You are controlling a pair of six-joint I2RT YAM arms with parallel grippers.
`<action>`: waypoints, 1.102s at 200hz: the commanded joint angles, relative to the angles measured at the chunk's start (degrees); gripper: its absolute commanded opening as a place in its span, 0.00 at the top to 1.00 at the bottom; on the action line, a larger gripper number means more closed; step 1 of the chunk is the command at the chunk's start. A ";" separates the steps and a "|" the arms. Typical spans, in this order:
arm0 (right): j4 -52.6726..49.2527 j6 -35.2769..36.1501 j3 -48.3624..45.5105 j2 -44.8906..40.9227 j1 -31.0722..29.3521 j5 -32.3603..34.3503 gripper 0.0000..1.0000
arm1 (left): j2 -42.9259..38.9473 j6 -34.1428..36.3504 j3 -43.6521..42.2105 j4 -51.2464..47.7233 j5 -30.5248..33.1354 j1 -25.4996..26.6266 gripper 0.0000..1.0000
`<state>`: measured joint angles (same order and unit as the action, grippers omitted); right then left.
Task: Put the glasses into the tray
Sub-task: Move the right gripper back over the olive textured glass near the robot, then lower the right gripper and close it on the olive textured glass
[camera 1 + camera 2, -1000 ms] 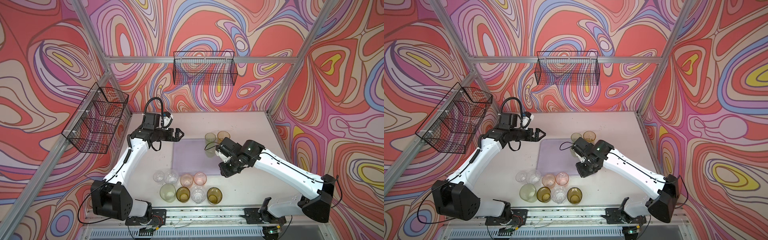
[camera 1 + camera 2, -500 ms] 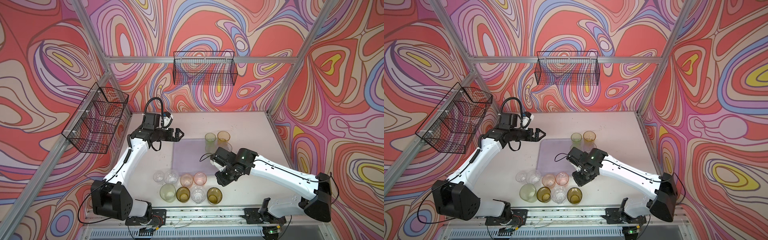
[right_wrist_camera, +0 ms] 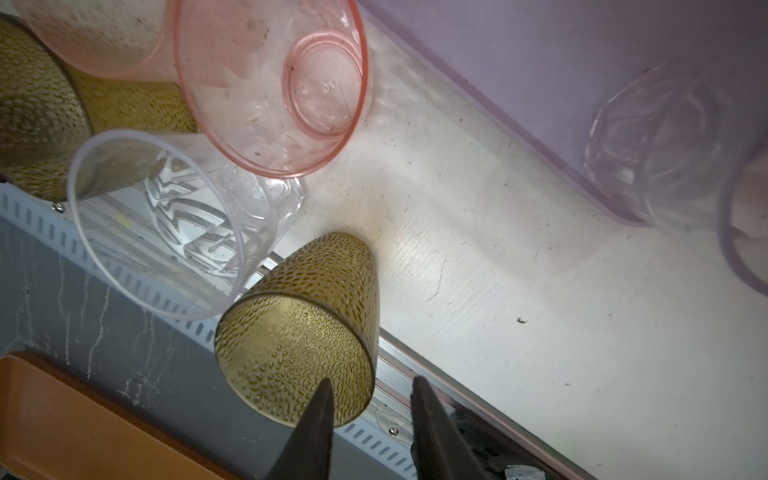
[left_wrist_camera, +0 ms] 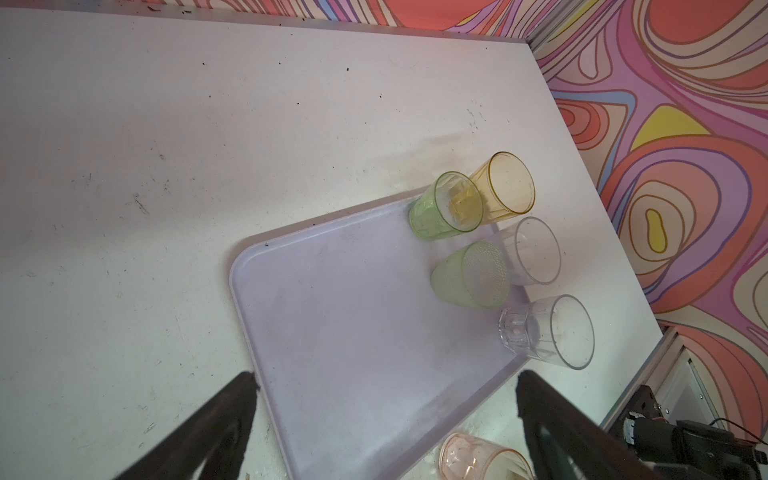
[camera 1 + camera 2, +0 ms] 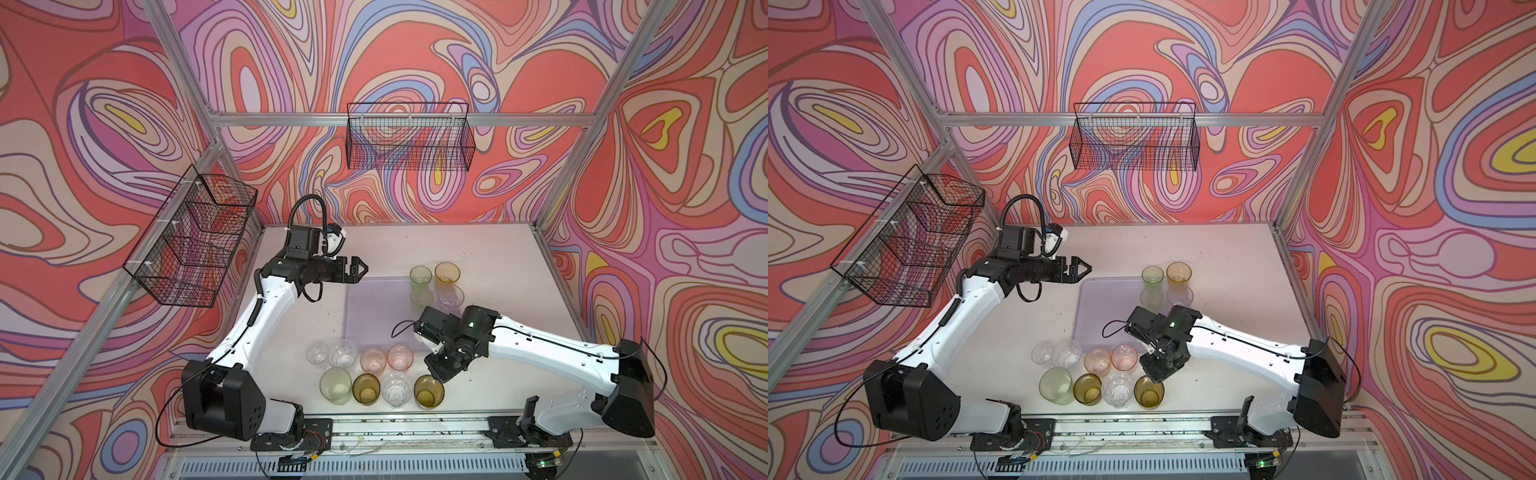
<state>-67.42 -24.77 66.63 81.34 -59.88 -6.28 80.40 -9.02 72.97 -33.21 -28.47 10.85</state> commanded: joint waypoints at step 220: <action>2.95 -2.47 -5.46 3.43 -2.17 0.71 0.81 | 0.55 0.66 0.07 -0.10 -0.57 0.13 0.00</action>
<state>-64.25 -26.65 61.54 84.16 -61.60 -6.66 80.44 -9.02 72.97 -33.21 -28.49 10.85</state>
